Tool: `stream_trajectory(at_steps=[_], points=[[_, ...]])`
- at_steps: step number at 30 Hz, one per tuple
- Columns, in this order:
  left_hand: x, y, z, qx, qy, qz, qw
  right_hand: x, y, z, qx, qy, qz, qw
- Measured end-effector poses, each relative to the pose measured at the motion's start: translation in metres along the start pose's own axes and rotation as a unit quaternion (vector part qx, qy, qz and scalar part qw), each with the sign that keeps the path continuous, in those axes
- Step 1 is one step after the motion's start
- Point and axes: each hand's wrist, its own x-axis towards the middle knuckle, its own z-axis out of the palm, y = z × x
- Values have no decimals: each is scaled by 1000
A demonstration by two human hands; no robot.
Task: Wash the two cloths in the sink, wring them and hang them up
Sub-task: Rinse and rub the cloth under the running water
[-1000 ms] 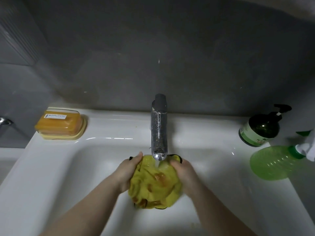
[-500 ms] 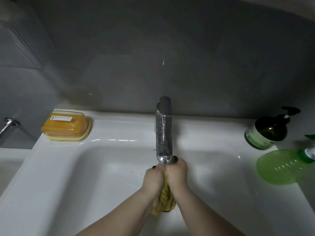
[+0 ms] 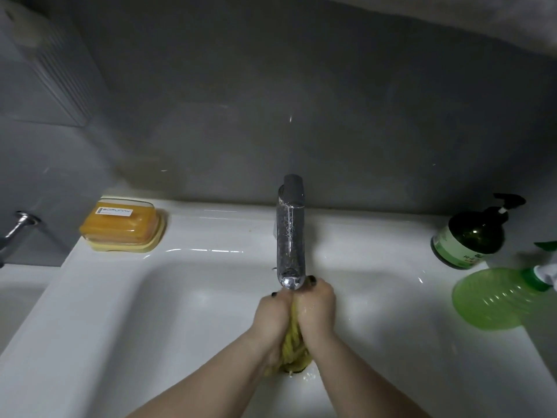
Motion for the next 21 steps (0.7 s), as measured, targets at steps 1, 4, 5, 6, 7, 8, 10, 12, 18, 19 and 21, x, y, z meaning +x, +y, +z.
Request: stream_trajectory(at_steps=[1,4,5,6,7,8,10,12,18,19,21], points=[[3,2,0,-1,10,7,1000,-4,1,2,11,-9,-14,1000],[8,10,-3,-9,31,35,999,-24,2,14,19,-43,-39,998],[8,9,-3,-14,25,28,999,-18,1,11,18,-34,-31,999],[4,7,-1,-17,3,5,1000,-8,1,5,16,-18,-14,1000],[0,5,1,-8,-20,-9,1000,-2,-1,-1,14,-4,3,1000],[0,5,1,-1,-34,-11,999,2,1,-4,14,1,7,1000],[5,10,-3,8,-23,23,999,-12,-1,4,-4,-55,-11,998],[8,18,-7,19,1,47,999,-24,-5,11,-2,-83,-18,996],[6,7,-7,-23,-44,34,998,-12,-3,5,8,-45,11,999],[8,8,-11,-31,-52,41,997,-19,-1,10,0,-74,4,997],[8,10,-16,-26,-82,42,995,-21,-1,6,30,-93,14,995]])
